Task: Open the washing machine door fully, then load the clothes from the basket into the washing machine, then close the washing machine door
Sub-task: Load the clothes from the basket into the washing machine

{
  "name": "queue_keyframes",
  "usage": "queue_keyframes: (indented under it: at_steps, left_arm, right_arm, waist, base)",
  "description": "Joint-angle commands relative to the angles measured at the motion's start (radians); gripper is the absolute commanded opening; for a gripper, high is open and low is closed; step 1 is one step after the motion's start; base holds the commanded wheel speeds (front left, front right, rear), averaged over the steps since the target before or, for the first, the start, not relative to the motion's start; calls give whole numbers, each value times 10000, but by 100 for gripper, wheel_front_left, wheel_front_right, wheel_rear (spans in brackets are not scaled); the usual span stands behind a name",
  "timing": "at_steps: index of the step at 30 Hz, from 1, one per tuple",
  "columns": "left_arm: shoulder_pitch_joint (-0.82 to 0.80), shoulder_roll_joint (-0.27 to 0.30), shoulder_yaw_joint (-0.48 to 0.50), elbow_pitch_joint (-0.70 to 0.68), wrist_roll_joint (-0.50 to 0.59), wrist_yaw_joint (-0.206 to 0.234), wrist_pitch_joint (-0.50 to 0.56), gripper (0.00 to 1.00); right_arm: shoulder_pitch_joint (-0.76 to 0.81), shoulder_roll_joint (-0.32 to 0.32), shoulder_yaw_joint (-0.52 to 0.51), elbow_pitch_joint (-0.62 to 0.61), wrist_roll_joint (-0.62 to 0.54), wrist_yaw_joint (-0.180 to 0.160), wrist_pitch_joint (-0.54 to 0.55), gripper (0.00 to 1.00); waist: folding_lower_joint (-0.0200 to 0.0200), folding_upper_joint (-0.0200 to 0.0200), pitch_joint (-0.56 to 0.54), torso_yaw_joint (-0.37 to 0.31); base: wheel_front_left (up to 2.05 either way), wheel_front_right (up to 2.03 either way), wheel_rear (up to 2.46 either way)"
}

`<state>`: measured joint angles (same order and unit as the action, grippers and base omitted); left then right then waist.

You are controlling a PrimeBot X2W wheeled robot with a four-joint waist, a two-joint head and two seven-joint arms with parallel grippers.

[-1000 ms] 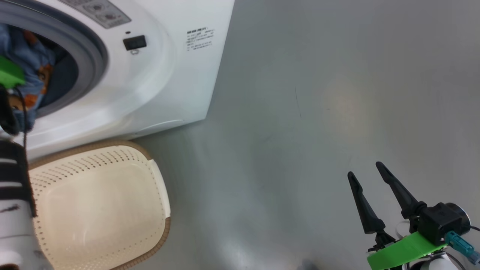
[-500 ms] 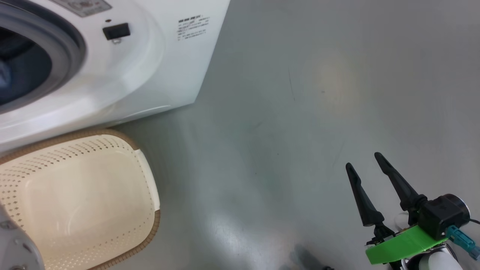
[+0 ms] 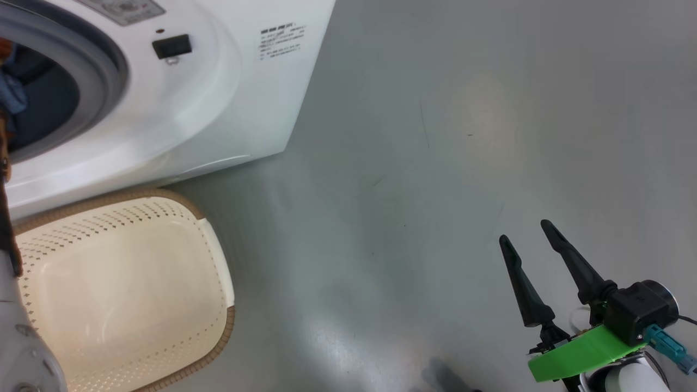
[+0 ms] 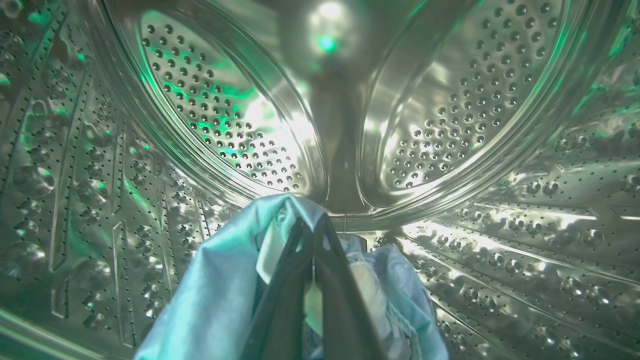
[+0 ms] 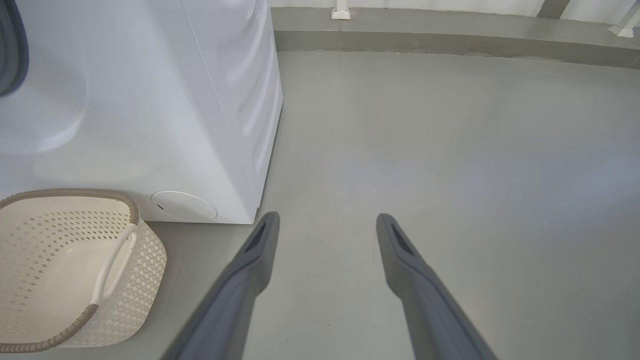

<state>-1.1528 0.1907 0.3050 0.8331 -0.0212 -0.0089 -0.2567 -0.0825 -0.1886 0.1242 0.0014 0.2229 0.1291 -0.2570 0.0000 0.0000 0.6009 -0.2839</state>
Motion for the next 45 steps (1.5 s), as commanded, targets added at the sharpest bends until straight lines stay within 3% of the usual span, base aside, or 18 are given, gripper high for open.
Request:
queue_keyframes:
  at_steps: [1, 2, 14, 24, 33, 45]
  left_arm:
    - [-158, 451, -7, -105, 117, 75, -51, 84]
    - [-198, 438, -38, 22, 125, 102, -51, 100]
    - [-564, 380, -323, 1482, 205, 603, -51, 100]
    - [-367, -156, -545, 1922, 90, 912, -51, 100]
    - [471, -585, -675, 1528, -99, 798, -51, 100]
    - [1566, -1008, -908, 1045, -374, 335, -51, 100]
  right_arm:
    - [113, -138, 241, -150, 97, 16, -48, 100]
    - [116, -135, 237, -143, 98, 16, -48, 100]
    - [157, -89, 337, 5, 163, 16, -48, 100]
    - [228, -141, 305, 54, 182, 16, -48, 100]
    - [262, -101, 291, 166, 199, 16, -48, 100]
    - [296, 49, 116, 238, 200, 16, -48, 100]
  waist:
    - [0, 0, -53, 22]
    - [0, 0, -88, 27]
    - [0, 0, -575, 178]
    - [0, 0, -1111, 645]
    - [0, 0, -1591, 1092]
    - [0, 0, -2110, 1636]
  base:
    - [0, 0, 0]
    - [0, 0, 0]
    - [0, 0, 0]
    - [0, 0, 0]
    - [0, 0, 0]
    - [0, 0, 0]
